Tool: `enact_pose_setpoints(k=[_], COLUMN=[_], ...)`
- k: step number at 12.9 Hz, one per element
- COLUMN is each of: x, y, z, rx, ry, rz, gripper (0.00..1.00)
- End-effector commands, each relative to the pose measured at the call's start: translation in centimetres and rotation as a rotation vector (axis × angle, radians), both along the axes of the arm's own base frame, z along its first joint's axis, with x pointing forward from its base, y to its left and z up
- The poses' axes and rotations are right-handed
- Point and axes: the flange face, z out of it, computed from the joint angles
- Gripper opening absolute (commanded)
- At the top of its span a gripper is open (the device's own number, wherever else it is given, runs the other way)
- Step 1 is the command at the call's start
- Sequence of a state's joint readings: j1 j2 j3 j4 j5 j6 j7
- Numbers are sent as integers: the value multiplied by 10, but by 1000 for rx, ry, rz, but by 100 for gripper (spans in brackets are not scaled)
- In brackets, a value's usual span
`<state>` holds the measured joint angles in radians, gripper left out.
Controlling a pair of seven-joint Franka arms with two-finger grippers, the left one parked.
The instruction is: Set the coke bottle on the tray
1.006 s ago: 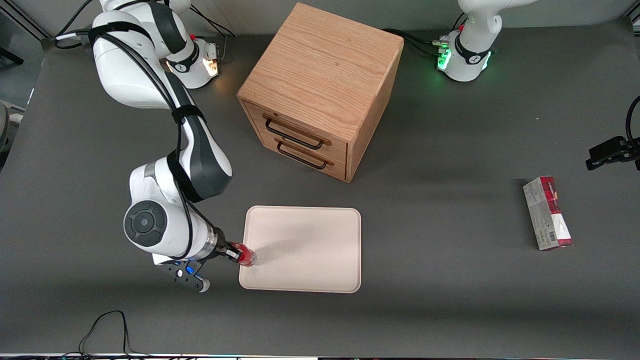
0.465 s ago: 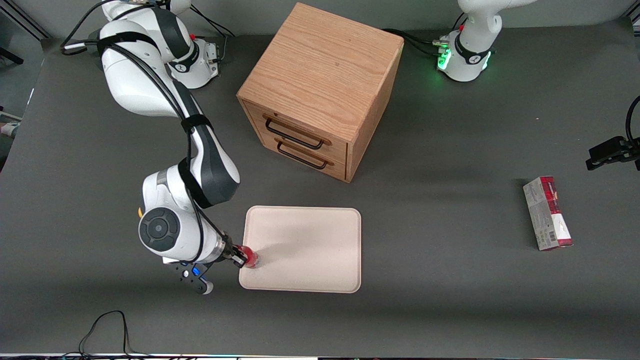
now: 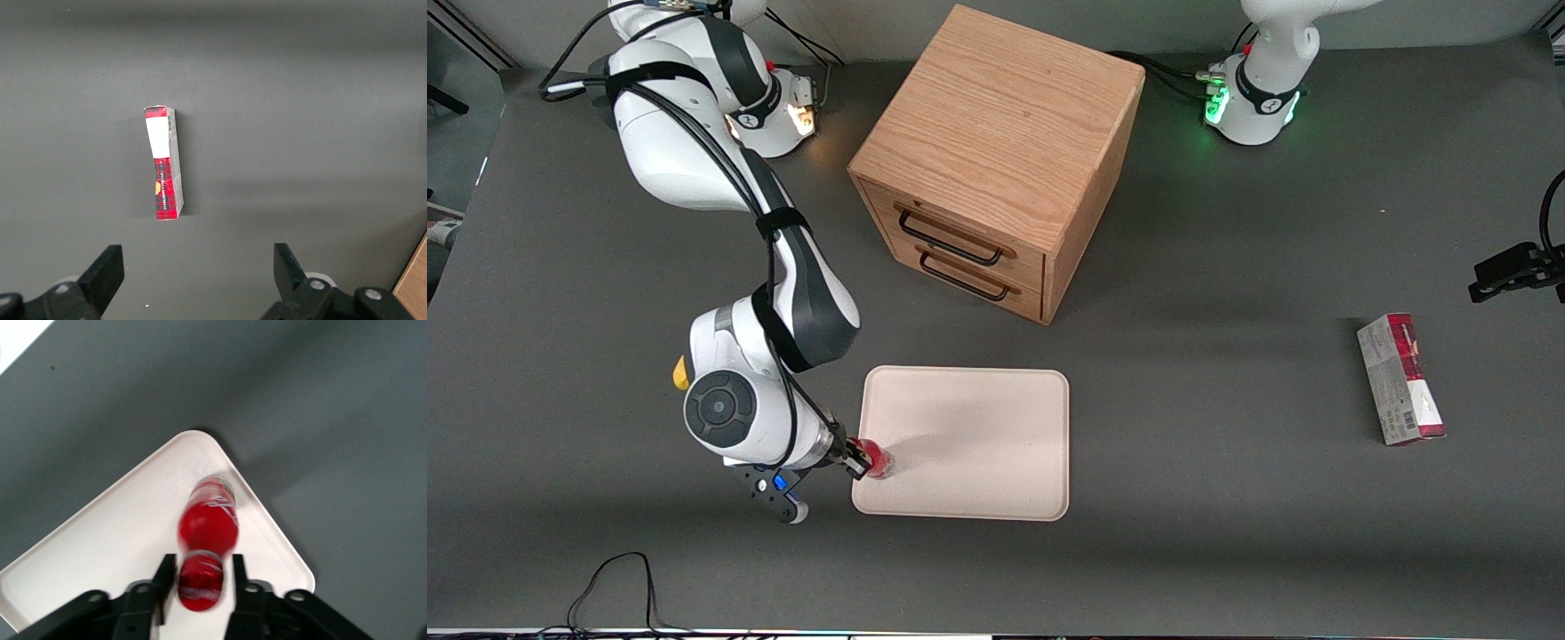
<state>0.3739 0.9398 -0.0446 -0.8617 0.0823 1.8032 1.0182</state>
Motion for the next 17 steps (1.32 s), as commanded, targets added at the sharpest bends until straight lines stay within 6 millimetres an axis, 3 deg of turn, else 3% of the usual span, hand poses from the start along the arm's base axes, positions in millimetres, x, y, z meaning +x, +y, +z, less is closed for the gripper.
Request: enact_pose_setpoints(k=[1, 6, 10, 13, 16, 17], x=[1, 1, -2, -25, -54, -66], y=[7, 7, 1, -23, -65, -89], z=[6, 9, 33, 68, 93, 105], rx=[13, 13, 5, -11, 6, 17], ry=[-14, -16, -29, 52, 94, 103], rz=[-17, -13, 63, 259, 395, 431], gripper=[100, 100, 100, 100, 100, 100])
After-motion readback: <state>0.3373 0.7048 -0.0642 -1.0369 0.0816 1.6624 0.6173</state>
